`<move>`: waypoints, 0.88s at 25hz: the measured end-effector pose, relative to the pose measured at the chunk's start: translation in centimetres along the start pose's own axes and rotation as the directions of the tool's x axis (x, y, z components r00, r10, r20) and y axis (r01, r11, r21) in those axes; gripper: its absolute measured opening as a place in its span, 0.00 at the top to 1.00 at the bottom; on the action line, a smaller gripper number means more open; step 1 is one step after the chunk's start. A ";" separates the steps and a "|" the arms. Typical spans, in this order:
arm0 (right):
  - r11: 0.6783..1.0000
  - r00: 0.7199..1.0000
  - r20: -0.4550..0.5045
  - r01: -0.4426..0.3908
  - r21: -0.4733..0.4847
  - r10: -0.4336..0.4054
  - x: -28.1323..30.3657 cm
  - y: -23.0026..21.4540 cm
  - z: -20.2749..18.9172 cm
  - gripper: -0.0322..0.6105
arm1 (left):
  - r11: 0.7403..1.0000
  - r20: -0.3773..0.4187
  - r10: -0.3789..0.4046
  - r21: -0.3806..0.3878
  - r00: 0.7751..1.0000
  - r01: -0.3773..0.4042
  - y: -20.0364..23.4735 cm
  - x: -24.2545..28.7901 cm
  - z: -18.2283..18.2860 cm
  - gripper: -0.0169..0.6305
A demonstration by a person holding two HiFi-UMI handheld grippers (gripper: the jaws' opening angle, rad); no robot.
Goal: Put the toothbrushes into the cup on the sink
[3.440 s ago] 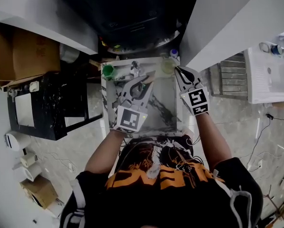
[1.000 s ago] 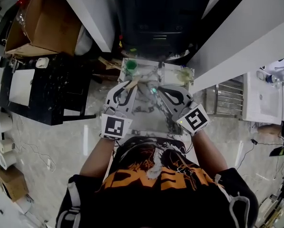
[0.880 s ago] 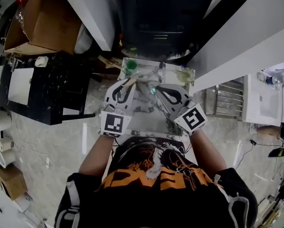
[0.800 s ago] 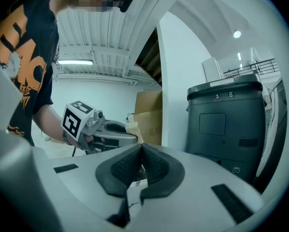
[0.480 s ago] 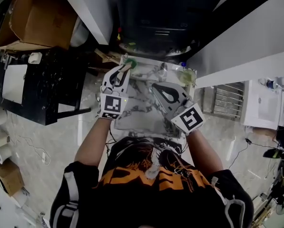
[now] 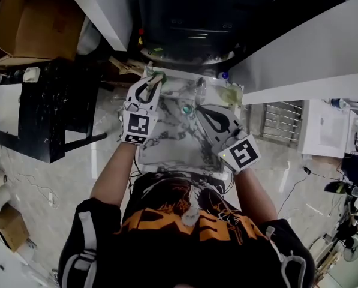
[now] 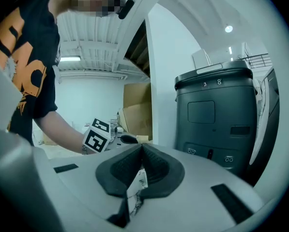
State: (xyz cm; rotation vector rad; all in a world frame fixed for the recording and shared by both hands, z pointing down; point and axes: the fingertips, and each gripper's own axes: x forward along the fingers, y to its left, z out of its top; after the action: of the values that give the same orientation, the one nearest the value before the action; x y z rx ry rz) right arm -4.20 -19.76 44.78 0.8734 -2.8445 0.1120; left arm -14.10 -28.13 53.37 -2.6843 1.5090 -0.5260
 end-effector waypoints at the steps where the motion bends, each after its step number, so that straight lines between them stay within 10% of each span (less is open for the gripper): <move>1: 1.000 1.000 0.002 0.004 -0.002 -0.004 0.0 -0.1 0.1 0.93 | 1.000 -0.006 -0.006 -0.001 1.000 0.006 -0.2 0.1 -0.3 0.86; 9: 1.000 1.000 0.000 0.002 -0.013 -0.002 0.1 0.1 0.1 0.93 | 1.000 -0.069 -0.011 -0.024 0.998 0.009 -0.4 1.6 -3.1 0.85; 14: 1.000 1.000 -0.003 0.003 -0.012 -0.003 -0.1 0.1 0.2 0.93 | 0.999 -0.093 -0.023 -0.035 0.995 0.020 -0.4 1.9 -3.8 0.56; 22: 1.000 1.000 0.022 -0.014 -0.025 0.015 -0.5 1.2 1.1 0.93 | 1.000 -0.035 -0.006 -0.012 0.999 0.006 -0.4 -0.5 -1.0 0.52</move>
State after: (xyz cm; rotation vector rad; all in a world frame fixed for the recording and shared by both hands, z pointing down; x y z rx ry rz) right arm -4.67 -18.60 43.57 0.8544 -2.8669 0.0689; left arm -14.29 -27.30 54.26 -2.7035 1.5186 -0.5696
